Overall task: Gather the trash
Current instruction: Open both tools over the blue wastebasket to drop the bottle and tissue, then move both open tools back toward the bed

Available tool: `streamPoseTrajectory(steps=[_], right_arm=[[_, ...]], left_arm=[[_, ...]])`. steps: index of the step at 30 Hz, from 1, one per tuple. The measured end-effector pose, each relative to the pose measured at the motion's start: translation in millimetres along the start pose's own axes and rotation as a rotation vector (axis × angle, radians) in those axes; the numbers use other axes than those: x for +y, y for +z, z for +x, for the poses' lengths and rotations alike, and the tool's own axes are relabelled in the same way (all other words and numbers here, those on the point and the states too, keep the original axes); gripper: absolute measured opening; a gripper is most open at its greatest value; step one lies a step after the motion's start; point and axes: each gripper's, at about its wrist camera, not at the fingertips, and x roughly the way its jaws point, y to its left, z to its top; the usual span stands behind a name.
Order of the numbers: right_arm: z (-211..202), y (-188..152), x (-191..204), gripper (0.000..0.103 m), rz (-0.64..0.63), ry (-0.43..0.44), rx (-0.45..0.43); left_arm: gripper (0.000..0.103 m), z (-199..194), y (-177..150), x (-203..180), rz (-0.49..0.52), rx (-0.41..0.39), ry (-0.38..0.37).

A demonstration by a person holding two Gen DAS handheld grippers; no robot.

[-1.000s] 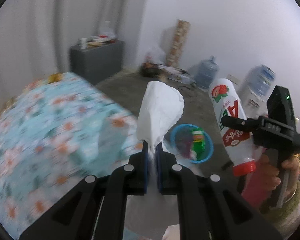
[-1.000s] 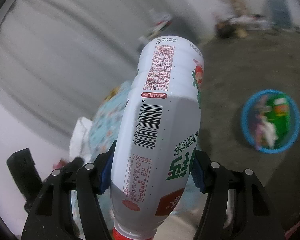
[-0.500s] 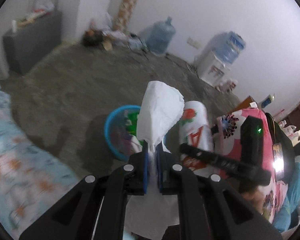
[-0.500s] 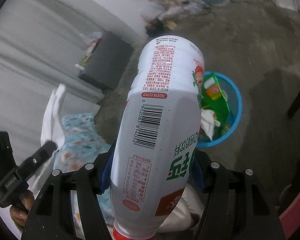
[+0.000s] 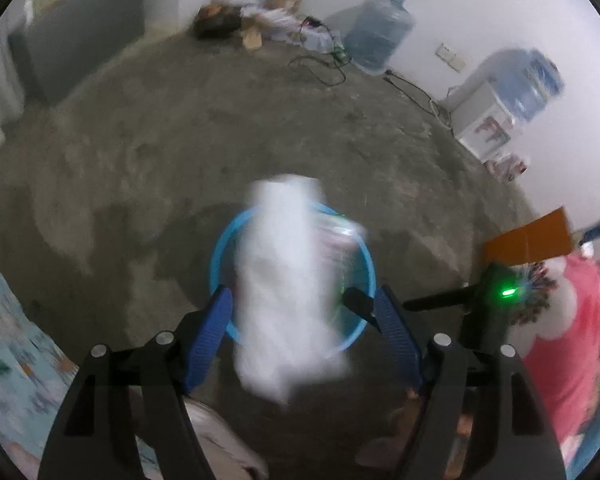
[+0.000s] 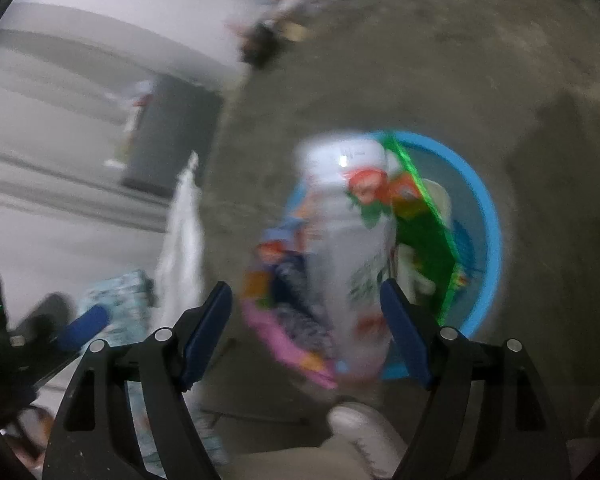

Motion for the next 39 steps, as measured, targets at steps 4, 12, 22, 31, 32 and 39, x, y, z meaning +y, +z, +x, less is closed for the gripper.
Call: streamPoseTrajectory(steps=[4, 12, 22, 31, 32, 39], right_arm=[[-8, -16, -12, 0.073, 0.055, -0.004, -0.034], [-30, -25, 1, 0.073, 0.010, 0.003, -0.096], [-48, -48, 74, 0.073, -0.269, 0.036, -0.101], [23, -107, 128, 0.073, -0.554, -0.031, 0.106], [36, -112, 131, 0.072, -0.576, -0.061, 0.132], [132, -93, 179, 0.071, -0.685, -0.234, 0.159]], left_arm=[[0.074, -22, -7, 6, 0.025, -0.037, -0.022], [0.076, -97, -15, 21, 0.020, -0.159, -0.051], [0.081, -195, -66, 51, 0.032, -0.289, -0.061], [0.086, -275, -145, 115, -0.037, -0.410, 0.025], [0.086, -281, -153, 123, -0.050, -0.421, 0.041], [0.086, -320, -195, 174, -0.167, -0.479, 0.074]])
